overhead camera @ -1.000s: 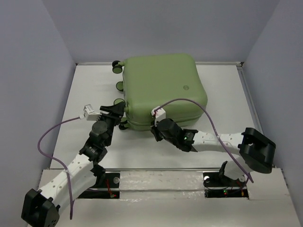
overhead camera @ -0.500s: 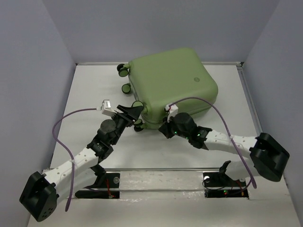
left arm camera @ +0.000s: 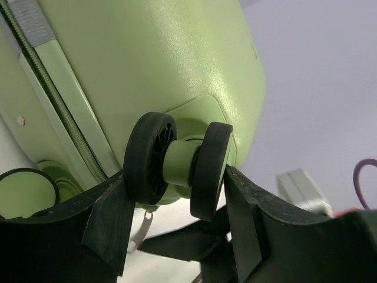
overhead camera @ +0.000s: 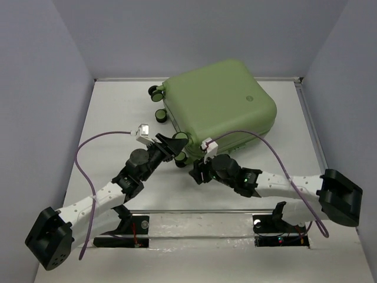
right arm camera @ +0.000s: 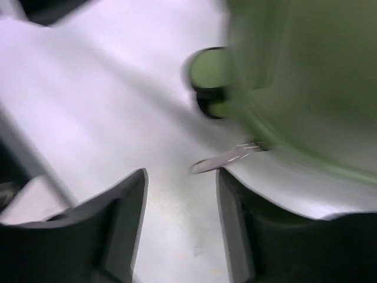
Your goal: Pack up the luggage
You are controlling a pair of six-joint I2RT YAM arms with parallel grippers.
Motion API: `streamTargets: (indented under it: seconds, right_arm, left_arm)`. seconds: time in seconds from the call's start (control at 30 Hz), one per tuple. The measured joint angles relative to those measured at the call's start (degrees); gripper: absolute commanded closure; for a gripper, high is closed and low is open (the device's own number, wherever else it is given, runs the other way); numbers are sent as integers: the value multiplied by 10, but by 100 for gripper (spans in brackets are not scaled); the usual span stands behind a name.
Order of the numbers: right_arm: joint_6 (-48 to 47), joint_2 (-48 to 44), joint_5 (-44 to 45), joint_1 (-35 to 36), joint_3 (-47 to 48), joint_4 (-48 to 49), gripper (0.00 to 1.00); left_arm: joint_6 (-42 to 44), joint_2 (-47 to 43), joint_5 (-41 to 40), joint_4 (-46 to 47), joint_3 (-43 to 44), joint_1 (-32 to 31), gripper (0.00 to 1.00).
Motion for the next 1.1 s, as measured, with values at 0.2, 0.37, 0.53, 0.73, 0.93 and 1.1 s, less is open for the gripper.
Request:
streamTargets:
  seconds: [0.2, 0.37, 0.53, 0.73, 0.93, 1.1]
  right_arm:
    - [52, -138, -5, 9, 2, -126, 2]
    - [108, -293, 38, -104, -15, -209, 0]
    - [124, -365, 72, -245, -1, -256, 0]
    - [126, -305, 19, -431, 33, -256, 0]
    - [127, -171, -156, -532, 86, -174, 3]
    - [100, -52, -245, -549, 162, -128, 5]
  left_arm:
    - [27, 6, 13, 21, 0, -7, 94]
    - [49, 9, 19, 29, -2, -9, 94]
    - [84, 9, 13, 34, -2, -29, 94]
    - [127, 14, -6, 39, -2, -85, 94]
    - [158, 27, -49, 46, -1, -153, 94]
    - [169, 70, -49, 30, 1, -212, 94]
